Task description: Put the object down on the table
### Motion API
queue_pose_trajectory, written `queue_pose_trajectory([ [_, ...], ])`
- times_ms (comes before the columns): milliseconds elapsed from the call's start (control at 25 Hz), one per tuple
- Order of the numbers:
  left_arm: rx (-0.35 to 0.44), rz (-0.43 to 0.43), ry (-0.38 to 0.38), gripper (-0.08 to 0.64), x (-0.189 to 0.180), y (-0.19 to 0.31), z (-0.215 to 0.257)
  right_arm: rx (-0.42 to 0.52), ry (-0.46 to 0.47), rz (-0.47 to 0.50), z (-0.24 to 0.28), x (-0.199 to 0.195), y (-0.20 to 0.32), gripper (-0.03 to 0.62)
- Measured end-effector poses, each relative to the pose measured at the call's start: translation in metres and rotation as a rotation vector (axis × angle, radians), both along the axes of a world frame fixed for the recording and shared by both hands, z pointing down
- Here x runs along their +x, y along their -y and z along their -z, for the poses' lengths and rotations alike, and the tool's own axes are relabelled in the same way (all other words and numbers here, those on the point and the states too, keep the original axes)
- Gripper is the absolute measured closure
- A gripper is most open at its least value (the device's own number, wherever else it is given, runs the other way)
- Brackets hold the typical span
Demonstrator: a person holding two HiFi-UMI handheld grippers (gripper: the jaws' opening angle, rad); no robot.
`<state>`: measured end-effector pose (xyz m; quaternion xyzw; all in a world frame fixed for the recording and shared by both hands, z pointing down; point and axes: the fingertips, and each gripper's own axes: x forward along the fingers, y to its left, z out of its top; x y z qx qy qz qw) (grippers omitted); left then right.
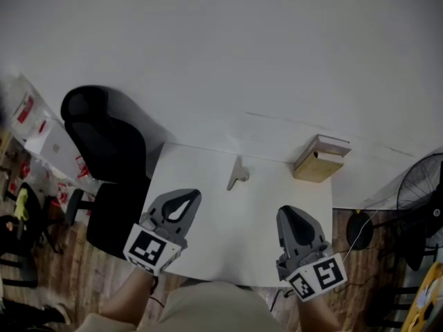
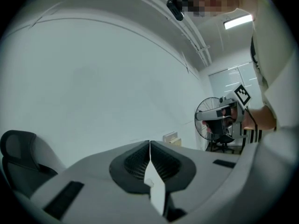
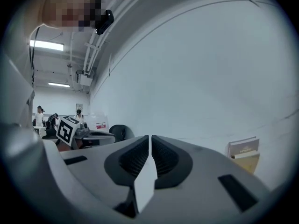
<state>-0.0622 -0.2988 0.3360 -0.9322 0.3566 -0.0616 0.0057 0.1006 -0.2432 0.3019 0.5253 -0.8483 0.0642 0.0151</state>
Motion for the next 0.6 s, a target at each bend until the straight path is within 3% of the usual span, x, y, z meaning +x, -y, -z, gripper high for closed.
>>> queue_pose_trajectory([
  [240,-0.043,-0.001,-0.007,0.537,-0.002,-0.02,-0.004,-0.043,0.031,0.055,-0.008,-0.015,-0.017,0.555],
  [600,-0.058,0.003,-0.004,0.537,0.001,-0.028,-0.005,-0.017,0.034,0.007,-0.006,-0.004,-0.008,0.563],
])
